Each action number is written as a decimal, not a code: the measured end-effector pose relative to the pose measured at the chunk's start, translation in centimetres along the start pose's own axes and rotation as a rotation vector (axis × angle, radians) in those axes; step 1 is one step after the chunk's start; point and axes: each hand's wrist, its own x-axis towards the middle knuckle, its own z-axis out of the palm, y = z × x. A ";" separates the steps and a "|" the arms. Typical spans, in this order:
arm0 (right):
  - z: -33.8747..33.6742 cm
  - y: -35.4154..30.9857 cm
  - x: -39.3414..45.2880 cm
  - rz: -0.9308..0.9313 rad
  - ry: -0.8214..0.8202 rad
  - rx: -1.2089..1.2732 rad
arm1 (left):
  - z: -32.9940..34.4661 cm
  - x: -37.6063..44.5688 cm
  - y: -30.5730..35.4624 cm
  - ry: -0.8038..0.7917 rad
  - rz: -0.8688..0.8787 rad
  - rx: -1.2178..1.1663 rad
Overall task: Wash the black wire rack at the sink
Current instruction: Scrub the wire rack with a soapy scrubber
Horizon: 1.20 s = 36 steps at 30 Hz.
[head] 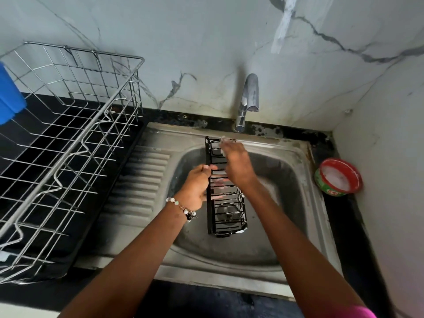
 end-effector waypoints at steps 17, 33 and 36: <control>-1.4 2.2 -0.5 -0.350 -0.033 0.114 | -0.7 0.2 0.6 -0.032 -0.011 -0.132; -0.3 1.4 -3.2 -0.316 -0.021 0.090 | -0.1 1.6 1.4 0.072 0.025 -0.323; -0.3 0.1 -2.5 -0.210 0.065 0.045 | 0.4 1.6 1.9 0.078 0.039 -0.372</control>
